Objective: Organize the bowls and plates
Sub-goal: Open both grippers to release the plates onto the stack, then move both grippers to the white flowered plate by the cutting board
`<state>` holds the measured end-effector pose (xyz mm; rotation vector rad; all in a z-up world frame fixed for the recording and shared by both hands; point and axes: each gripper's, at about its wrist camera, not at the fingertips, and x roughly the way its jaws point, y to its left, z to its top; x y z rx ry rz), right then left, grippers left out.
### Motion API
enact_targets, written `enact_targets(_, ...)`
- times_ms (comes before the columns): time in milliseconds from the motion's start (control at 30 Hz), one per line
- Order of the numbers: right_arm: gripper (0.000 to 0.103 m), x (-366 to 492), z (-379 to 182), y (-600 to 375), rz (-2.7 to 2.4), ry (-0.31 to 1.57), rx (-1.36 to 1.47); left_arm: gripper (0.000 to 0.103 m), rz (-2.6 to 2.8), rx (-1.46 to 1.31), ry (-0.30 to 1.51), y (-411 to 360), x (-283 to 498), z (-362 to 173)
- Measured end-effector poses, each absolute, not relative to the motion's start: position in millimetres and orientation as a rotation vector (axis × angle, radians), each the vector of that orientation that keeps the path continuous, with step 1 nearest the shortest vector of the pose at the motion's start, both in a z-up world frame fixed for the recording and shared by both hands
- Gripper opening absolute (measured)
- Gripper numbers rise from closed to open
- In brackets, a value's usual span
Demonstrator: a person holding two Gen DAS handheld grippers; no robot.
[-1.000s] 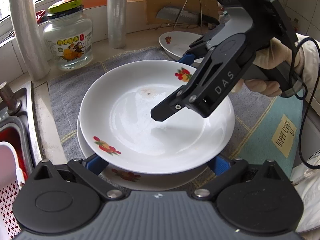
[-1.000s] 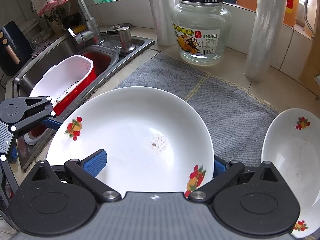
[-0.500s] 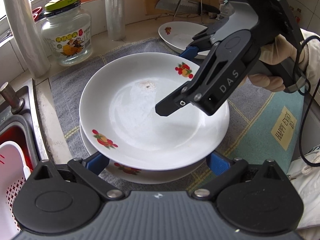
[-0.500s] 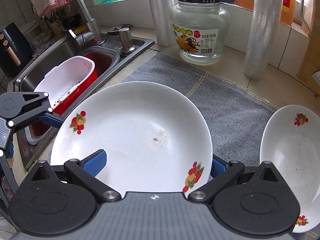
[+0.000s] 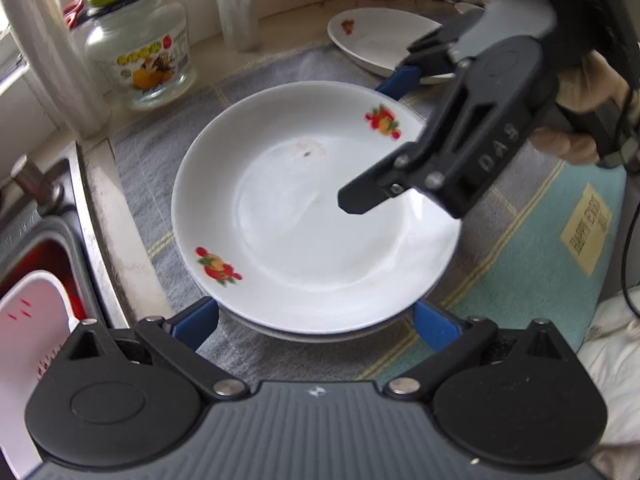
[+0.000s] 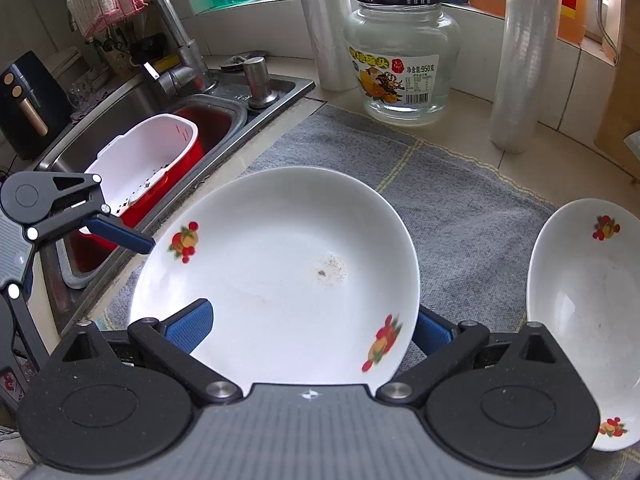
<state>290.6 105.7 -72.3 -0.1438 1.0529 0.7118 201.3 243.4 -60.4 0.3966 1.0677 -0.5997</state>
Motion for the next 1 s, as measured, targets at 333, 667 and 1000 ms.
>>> enact_targets(333,0.103,273.1,-58.7,97.8,0.688,0.989,-0.153,0.102,-0.579,0.284,0.907,263.7,168.8,-58.1)
enact_targets(667,0.103,246.7,-44.9,82.8,0.564,0.882,-0.213,0.102,-0.515,0.165,0.655,265.4,149.1,-39.3)
enact_targets(1000,0.103,220.0,-28.2,40.1,0.337,0.804,-0.248,0.102,-0.566,0.191,0.574,236.1,145.2,-30.3)
